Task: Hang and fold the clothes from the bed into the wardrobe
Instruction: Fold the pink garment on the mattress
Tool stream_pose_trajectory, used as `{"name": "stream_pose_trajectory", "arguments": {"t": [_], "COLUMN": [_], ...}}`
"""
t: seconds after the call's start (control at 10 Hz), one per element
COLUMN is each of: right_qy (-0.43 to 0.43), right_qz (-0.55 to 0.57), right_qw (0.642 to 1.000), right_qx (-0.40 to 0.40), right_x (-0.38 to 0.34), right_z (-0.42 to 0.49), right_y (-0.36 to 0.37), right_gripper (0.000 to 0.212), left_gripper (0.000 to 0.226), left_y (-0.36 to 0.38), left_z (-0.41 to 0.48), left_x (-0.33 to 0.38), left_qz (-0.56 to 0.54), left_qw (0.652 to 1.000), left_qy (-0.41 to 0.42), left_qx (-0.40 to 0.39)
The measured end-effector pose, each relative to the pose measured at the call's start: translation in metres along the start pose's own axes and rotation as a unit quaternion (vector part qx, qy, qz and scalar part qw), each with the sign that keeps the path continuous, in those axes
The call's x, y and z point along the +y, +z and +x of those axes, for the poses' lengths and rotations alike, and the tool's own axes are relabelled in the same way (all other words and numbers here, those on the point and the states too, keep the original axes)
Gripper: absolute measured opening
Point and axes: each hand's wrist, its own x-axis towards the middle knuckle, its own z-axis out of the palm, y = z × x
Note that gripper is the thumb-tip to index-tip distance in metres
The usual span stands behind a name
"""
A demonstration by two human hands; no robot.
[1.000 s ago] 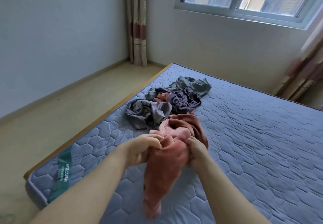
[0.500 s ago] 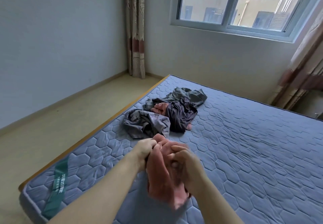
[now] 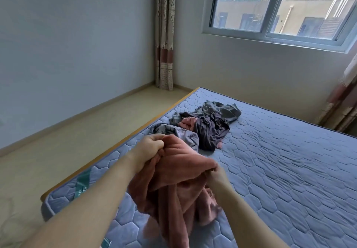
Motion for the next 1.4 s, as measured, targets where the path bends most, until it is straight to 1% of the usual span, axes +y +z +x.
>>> {"name": "stream_pose_trajectory", "arguments": {"t": [0.1,0.2,0.3,0.4,0.5,0.6,0.7,0.8,0.9,1.0,1.1,1.2,1.3,1.4], "right_qy": [-0.048,-0.089,-0.110,-0.126,-0.139,-0.142,-0.137,-0.124,-0.126,-0.181,-0.181,-0.180,-0.209,-0.267], "right_qz": [0.021,0.026,0.101,0.160,0.204,0.240,0.165,0.028,-0.130,-0.192,-0.081,-0.002,0.008,-0.034], "right_qw": [0.999,0.996,0.988,0.974,0.963,0.949,0.962,0.966,0.959,0.951,0.974,0.981,0.976,0.960], "right_qx": [-0.004,-0.019,-0.048,-0.098,-0.108,-0.144,-0.170,-0.223,-0.220,-0.164,-0.108,-0.075,-0.055,-0.077], "right_x": [-0.007,-0.018,-0.041,-0.057,-0.063,-0.059,-0.051,-0.035,-0.027,-0.022,-0.027,-0.035,-0.045,-0.058], "right_z": [0.004,0.007,0.004,-0.003,-0.007,-0.007,-0.007,-0.005,-0.005,0.006,0.007,0.009,0.011,0.010], "right_y": [0.003,0.012,0.013,0.015,0.016,0.009,0.004,0.000,0.002,0.008,0.014,0.014,0.013,0.014], "right_gripper": [0.022,0.023,0.021,0.023,0.021,0.013,0.021,0.047,0.038,0.033,0.006,0.017,0.024,0.030], "left_gripper": [0.041,0.066,0.099,0.104,0.067,0.037,0.026,0.012,0.021,0.016,0.011,0.047,0.099,0.119], "left_y": [-0.001,0.007,0.019,0.026,0.030,0.028,0.022,0.005,-0.011,-0.021,-0.032,-0.035,-0.031,-0.004], "left_z": [0.005,-0.001,-0.009,-0.003,-0.002,-0.004,-0.004,0.001,0.001,0.001,0.004,0.009,0.008,-0.005], "left_x": [-0.008,-0.012,-0.012,-0.013,-0.004,0.011,0.025,0.033,0.039,0.036,0.031,0.025,0.016,0.025], "left_qz": [0.217,0.277,0.198,0.129,0.078,-0.092,-0.200,-0.261,-0.320,-0.326,-0.279,-0.140,0.207,0.409], "left_qw": [0.966,0.948,0.966,0.976,0.981,0.980,0.969,0.959,0.944,0.938,0.932,0.949,0.934,0.887], "left_qy": [0.034,0.117,0.127,0.142,0.178,0.137,0.086,0.016,-0.016,-0.013,0.026,0.029,0.029,0.198], "left_qx": [0.135,0.106,-0.103,-0.102,0.006,0.108,0.121,0.105,0.082,0.115,0.228,0.282,0.290,0.084]}}
